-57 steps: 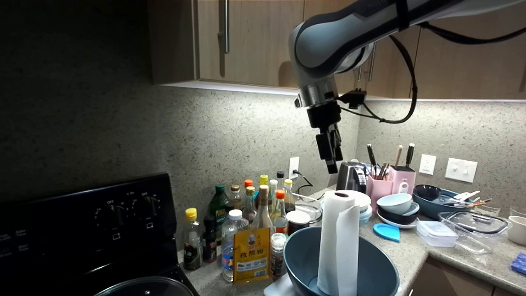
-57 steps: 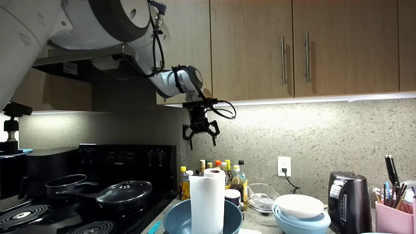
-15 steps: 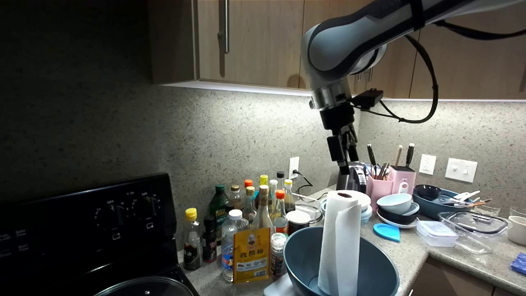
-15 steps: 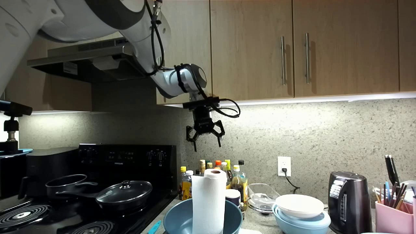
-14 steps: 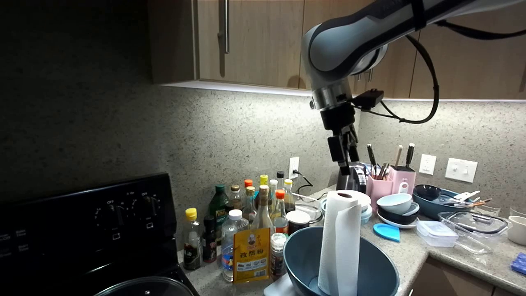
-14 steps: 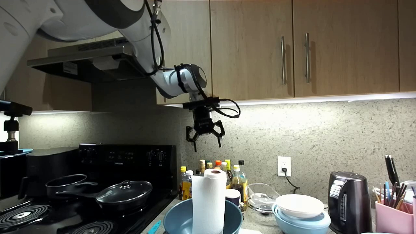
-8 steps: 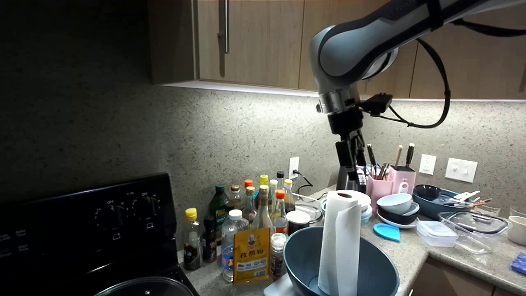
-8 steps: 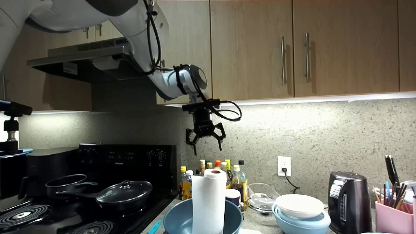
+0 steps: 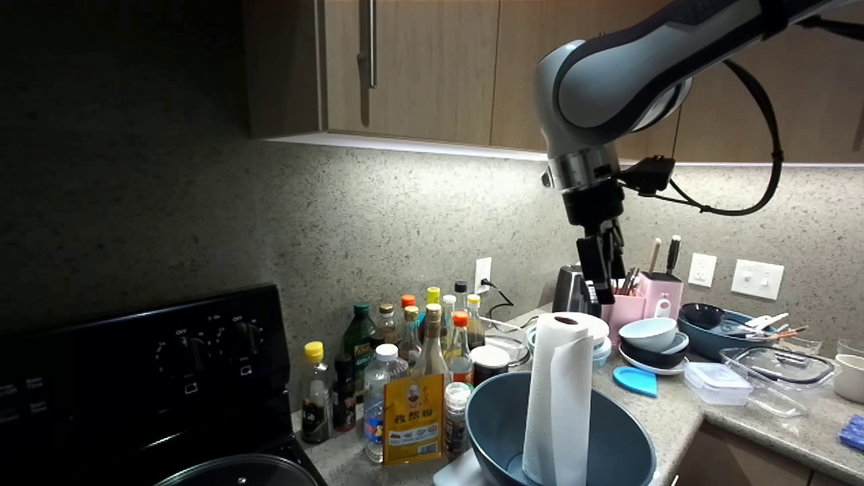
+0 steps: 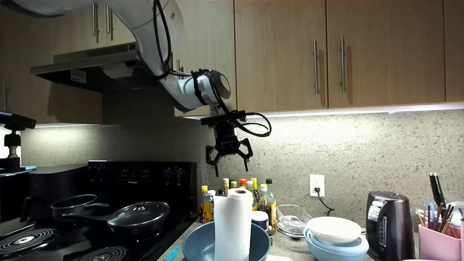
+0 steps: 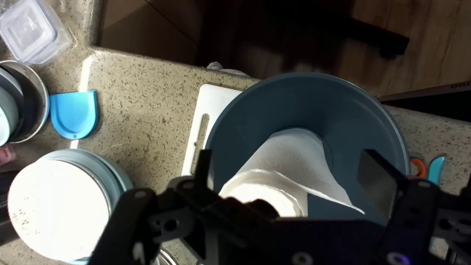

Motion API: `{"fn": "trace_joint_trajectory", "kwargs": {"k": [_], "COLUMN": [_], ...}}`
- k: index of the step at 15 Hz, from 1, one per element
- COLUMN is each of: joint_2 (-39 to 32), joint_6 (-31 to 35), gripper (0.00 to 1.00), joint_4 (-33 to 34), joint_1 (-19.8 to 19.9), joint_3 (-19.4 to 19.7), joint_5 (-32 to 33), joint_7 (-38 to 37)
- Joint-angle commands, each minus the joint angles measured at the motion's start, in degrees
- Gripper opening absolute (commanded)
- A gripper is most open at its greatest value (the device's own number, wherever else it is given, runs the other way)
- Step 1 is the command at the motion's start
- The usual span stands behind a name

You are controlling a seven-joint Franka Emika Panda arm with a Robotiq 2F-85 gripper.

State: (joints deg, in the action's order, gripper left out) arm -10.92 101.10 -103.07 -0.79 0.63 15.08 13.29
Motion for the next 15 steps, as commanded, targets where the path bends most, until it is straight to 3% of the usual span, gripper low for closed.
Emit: {"fn": "trace_joint_trajectory", "kwargs": {"k": [1,15], "joint_2": [3.9,2.7], "joint_6": [3.0,0.9], "gripper": [1.0,1.0], "joint_4": [-5.0,-2.6], "joint_1": [0.7,0.5], "joint_3": [0.1,0.5], "joint_5": [-0.1,0.0], "joint_7": [-2.2,-2.9]}}
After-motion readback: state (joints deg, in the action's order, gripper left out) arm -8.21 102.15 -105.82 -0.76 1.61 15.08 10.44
